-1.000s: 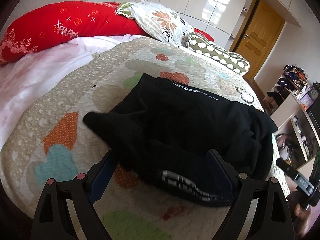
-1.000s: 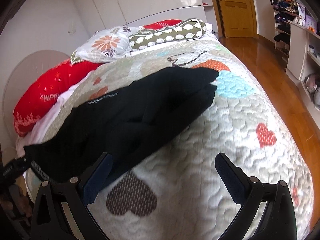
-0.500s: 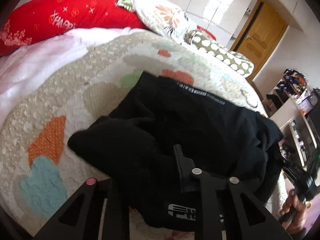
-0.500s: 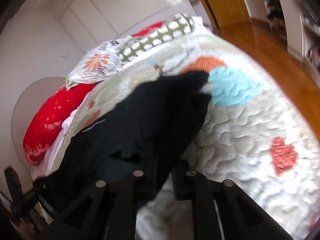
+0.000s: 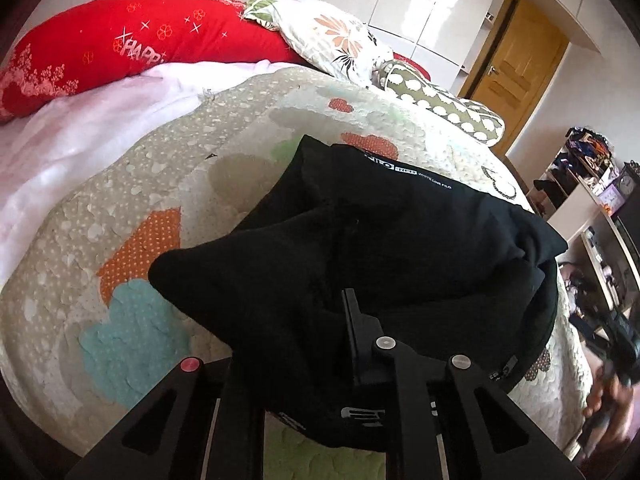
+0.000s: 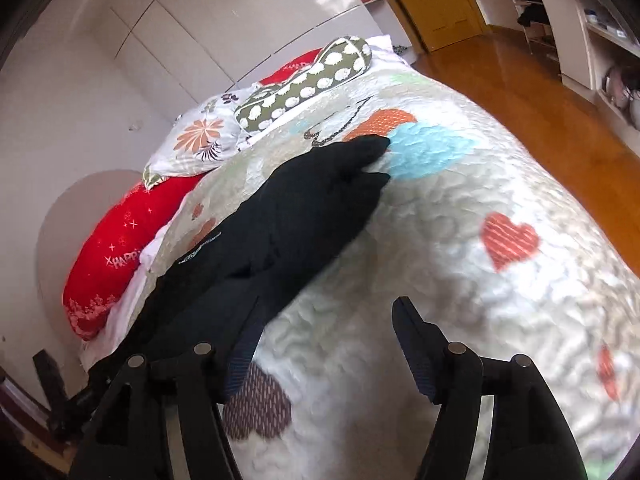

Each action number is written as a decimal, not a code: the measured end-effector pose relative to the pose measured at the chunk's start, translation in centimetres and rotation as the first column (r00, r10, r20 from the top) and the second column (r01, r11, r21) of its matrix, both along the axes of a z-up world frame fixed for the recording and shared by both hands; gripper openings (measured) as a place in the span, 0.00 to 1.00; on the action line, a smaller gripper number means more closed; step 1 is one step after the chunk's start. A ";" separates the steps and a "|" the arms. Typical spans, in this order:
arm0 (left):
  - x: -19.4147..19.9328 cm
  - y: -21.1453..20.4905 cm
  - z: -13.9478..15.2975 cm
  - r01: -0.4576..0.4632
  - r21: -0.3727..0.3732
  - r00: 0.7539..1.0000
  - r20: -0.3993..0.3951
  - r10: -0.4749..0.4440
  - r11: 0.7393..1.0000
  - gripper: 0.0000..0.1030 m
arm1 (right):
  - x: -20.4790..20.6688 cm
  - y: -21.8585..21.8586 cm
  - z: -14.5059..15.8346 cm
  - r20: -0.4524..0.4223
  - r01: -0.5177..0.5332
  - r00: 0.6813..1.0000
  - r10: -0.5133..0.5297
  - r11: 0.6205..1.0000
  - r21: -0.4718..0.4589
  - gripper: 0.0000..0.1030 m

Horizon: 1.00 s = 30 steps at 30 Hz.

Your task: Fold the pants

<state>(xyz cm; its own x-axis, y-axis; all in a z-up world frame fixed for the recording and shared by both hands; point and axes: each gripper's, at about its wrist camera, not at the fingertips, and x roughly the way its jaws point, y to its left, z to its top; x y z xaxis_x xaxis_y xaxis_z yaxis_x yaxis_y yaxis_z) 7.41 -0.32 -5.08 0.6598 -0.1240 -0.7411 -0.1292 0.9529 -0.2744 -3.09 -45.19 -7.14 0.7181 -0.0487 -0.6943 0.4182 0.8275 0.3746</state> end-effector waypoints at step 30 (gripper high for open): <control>-2.9 1.6 -0.9 0.000 0.006 0.998 -0.064 0.000 1.000 0.22 | -7.1 -3.0 2.2 -0.055 0.094 0.993 -0.106 0.977 -0.192 0.65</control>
<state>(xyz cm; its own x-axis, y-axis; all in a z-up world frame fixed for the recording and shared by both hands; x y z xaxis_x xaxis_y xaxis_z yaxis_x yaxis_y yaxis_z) 4.48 1.27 -5.98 0.6110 -0.1190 -0.7827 -0.1465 0.9546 -0.2595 -10.21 -48.17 -4.95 0.6573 -0.2521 -0.7102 0.5203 0.8336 0.1856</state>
